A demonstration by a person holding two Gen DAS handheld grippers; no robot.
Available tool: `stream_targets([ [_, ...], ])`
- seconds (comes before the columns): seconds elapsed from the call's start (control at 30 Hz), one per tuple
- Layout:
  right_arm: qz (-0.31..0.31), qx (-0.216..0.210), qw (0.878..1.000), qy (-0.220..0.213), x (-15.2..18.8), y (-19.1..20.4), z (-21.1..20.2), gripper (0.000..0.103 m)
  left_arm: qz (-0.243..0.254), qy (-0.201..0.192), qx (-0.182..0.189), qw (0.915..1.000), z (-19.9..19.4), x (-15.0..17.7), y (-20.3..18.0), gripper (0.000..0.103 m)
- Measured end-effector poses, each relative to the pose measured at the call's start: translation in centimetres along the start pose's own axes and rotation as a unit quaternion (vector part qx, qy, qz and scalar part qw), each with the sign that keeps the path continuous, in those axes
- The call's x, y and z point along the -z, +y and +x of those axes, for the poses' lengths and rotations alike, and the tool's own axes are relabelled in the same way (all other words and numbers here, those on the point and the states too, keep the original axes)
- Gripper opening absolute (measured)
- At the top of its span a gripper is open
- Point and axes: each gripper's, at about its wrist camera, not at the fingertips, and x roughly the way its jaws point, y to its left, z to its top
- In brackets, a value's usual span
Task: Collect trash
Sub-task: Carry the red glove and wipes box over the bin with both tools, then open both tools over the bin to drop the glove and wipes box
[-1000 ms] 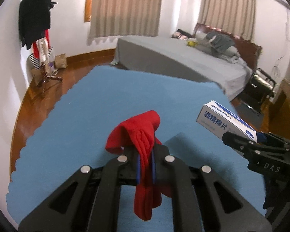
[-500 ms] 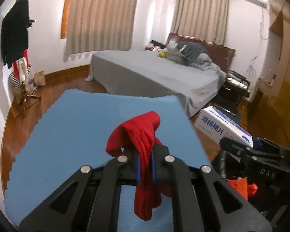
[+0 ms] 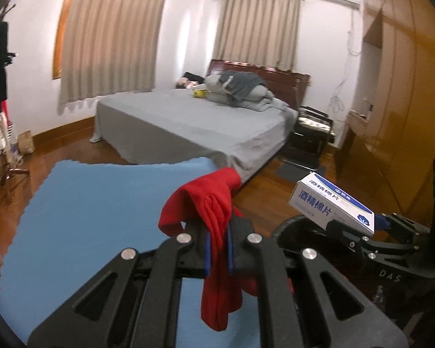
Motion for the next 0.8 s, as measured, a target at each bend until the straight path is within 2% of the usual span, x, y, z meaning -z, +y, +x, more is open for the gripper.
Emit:
stream_targets([
  [0.27,0.043,0.060,0.997,-0.004,2.0,-6.0,-2.3,0.064,0.046,0.009,0.066,0.9967,2.0,1.1,-6.3,0.007],
  [0.47,0.058,0.108,0.992,-0.001,3.4,-9.9,-3.3,0.064,0.079,0.019,0.118,0.9896,3.9,2.3,-10.8,0.007],
  [0.63,0.082,0.128,0.988,0.007,4.7,-12.8,-3.3,0.062,0.103,0.033,0.157,0.9817,5.8,3.2,-14.3,0.007],
  [0.8,0.105,0.132,0.985,0.029,6.2,-15.2,-2.3,0.061,0.118,0.063,0.186,0.9734,8.3,4.6,-16.9,0.007],
])
